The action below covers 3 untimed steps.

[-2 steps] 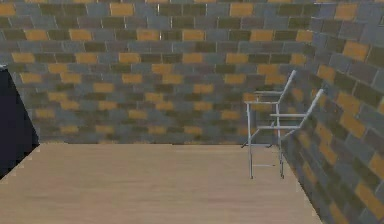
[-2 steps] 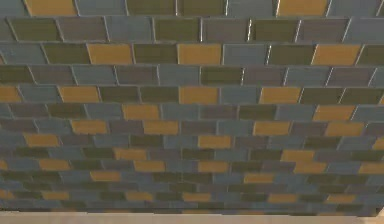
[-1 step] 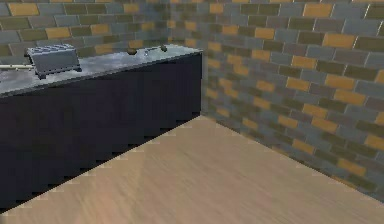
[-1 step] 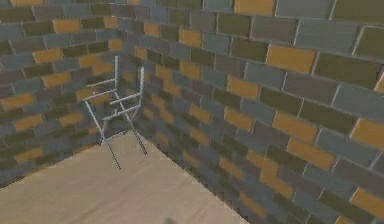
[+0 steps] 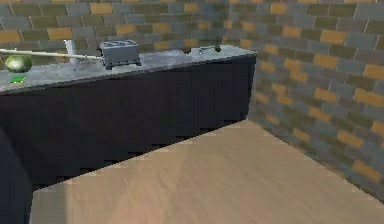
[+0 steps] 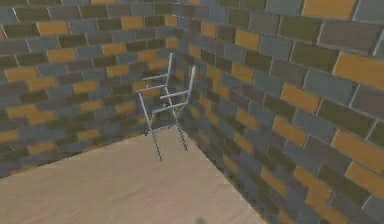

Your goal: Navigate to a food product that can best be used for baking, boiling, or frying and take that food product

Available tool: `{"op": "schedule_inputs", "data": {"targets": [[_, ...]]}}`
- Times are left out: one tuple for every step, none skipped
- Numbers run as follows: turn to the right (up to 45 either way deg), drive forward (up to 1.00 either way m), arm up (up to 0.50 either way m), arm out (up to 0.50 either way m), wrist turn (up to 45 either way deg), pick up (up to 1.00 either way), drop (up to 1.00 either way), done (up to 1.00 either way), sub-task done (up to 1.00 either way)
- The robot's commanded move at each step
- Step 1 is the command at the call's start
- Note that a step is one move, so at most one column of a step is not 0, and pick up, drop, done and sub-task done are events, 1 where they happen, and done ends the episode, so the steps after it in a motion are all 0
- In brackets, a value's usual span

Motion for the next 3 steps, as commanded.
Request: {"op": "schedule_inputs", "data": {"targets": [[0.0, 1.0, 0.0, 0.0, 0.0, 0.0, 0.0, 0.0, 0.0], [-9.0, 0.0, 0.0, 0.0, 0.0, 0.0, 0.0, 0.0, 0.0], [0.0, 0.35, 0.0, 0.0, 0.0, 0.0, 0.0, 0.0, 0.0]]}}
